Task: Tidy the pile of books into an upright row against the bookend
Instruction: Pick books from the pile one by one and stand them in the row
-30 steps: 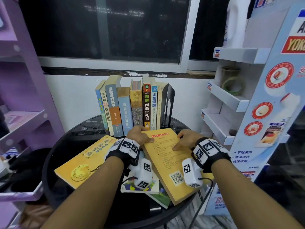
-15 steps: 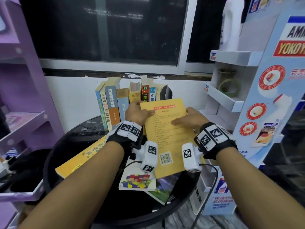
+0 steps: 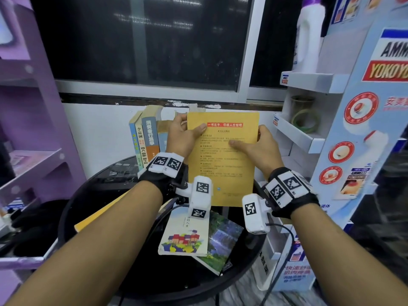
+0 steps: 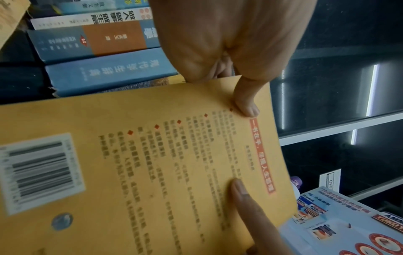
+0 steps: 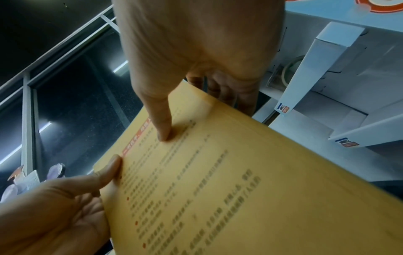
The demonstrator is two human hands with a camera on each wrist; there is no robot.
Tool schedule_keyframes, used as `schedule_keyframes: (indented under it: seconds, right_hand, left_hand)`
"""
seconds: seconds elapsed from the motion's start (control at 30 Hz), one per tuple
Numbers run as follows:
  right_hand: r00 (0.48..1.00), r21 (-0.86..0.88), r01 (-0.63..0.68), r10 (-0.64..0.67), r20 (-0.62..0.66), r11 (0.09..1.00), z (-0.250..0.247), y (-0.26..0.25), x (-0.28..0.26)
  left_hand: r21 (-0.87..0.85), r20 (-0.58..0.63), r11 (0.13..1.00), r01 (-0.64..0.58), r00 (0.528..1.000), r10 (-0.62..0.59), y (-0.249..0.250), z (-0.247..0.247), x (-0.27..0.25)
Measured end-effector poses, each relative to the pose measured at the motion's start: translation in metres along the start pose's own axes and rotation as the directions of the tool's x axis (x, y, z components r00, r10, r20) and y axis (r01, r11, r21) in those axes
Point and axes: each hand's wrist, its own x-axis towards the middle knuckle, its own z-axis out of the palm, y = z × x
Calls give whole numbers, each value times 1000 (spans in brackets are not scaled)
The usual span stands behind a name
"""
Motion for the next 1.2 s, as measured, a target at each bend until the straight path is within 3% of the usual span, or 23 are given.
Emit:
schedule_keyframes:
  seconds: [0.17,0.4,0.57,0.73,0.97,1.2]
  right_hand:
    - [996,71,82,-84,24,994,5,0,-2]
    - [972,105,127,-145,186,986,4,-6,-5]
    - [936,-14,172,-159,313,985,3,-24,-3]
    - [920,-106,145,-95,381,984,5,-38,-2]
    - [903,-206,174,-72,423,963,18,-52,-6]
    - [925,-233,238,-147,350,943,25,-54,-11]
  left_hand:
    - [-11,50,1000,-14,999,15,-8,-10,-1]
    - [6,93,1000,13,996,-14,-13,-19,8]
    - [93,138,996,4,990,-17,-8,-17,13]
    - [238,158,971,6,986,-45,-7,-19,22]
    - [301,179,953,38,979,-95,-3,-25,26]
    - [447,165,894,-1,983,-82,0,-32,26]
